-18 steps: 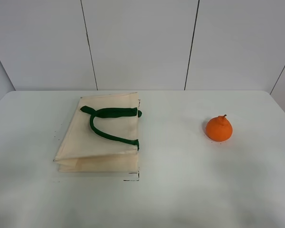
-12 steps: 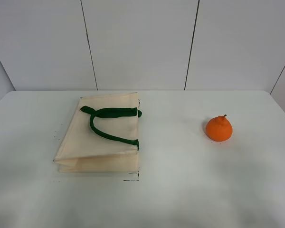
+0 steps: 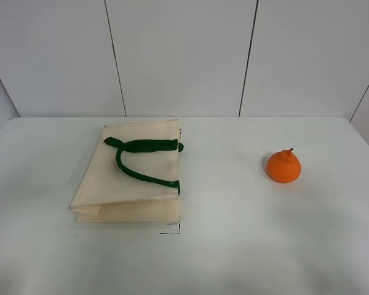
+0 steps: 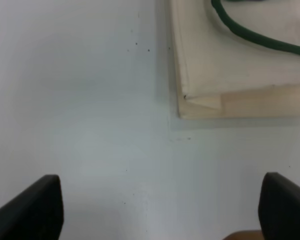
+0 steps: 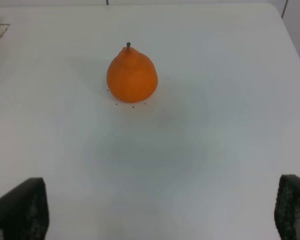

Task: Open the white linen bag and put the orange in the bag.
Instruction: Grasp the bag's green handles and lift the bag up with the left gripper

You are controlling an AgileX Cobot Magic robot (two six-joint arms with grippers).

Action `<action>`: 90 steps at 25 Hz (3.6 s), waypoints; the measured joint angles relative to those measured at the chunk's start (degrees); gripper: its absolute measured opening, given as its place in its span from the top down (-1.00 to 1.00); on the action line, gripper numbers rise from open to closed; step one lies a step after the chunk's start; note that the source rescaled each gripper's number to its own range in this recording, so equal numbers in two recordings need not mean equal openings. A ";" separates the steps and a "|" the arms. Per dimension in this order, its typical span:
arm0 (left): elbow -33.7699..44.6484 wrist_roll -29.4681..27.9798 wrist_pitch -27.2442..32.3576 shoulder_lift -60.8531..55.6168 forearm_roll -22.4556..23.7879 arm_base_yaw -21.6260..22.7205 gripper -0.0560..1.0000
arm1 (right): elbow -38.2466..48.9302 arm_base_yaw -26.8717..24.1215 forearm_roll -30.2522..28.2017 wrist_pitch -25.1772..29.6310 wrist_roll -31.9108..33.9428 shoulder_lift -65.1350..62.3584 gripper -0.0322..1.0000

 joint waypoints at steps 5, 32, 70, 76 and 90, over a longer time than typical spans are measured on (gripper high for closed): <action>-11.09 0.00 -0.02 22.11 0.00 0.00 -1.00 | 0.00 0.00 0.00 0.00 0.00 0.00 -1.00; -58.82 -12.57 -5.68 100.97 -0.13 -13.09 -1.00 | 0.00 0.00 0.00 0.00 0.00 0.00 -1.00; -59.13 -18.00 -13.66 111.35 1.32 -15.00 0.88 | 0.00 0.00 0.00 0.00 0.02 0.00 -1.00; -64.78 -17.67 -7.44 105.20 1.22 -15.00 0.88 | 0.00 0.00 0.00 0.00 0.02 0.00 -1.00; -84.24 -13.02 6.82 91.46 0.20 -15.18 0.89 | 0.00 0.00 0.00 0.00 0.28 0.00 -1.00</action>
